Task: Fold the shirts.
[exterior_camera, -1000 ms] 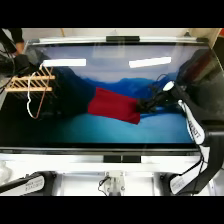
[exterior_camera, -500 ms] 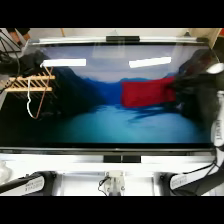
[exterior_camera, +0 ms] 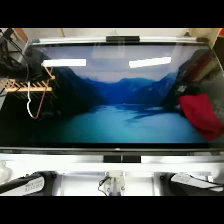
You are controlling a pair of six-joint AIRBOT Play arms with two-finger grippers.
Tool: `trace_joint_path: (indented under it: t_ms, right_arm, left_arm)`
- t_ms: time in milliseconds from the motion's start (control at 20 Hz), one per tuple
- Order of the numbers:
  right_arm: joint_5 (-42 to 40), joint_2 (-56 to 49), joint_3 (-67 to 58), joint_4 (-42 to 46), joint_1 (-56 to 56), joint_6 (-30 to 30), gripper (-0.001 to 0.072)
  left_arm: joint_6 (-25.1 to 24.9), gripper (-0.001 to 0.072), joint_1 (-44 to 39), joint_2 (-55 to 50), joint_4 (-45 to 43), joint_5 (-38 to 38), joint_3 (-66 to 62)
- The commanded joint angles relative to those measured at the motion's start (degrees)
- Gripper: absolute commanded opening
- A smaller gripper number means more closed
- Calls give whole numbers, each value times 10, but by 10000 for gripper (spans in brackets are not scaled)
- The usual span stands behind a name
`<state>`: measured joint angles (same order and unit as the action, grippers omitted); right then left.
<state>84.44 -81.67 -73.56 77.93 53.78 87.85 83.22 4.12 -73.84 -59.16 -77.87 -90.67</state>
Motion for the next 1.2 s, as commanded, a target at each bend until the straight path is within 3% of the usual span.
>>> trace_joint_path:
  t_ms: [0, 250, 450, 500, 600, 750, 850, 950, 1100, 1150]
  right_arm:
    - [-33, 64, 167, 20, 88, -6, 76]
    - [-83, 77, 242, 28, 126, -42, 76]
    - [-94, 77, 242, 67, 126, -19, 84]
    - [-94, 77, 242, 69, 126, -14, 131]
    - [-80, 77, 242, 69, 125, -17, 582]
    - [-17, 79, 206, 123, 115, -18, 590]
    - [-10, 92, 140, 150, 78, -8, 591]
    - [-50, 107, 63, 132, 3, -1, 590]
    - [-150, 117, -50, 130, -196, 20, 583]
    - [-174, 115, -72, 143, -275, 36, 556]
  left_arm:
    - [0, 31, -5, 0, 0, -2, 7]
    - [0, 31, -5, 0, 0, -2, 7]
    - [0, 32, -5, 0, 0, -2, 7]
    - [0, 32, -5, 0, 0, -2, 7]
    - [0, 32, -5, 0, 0, -2, 7]
    - [0, 31, -11, 0, -4, -2, 7]
    - [0, 30, -22, 0, -50, -2, 7]
    - [8, 29, -54, 0, -162, -5, 7]
    - [68, 28, -142, -23, -413, -73, 7]
    - [75, 31, -167, -40, -450, -92, 7]
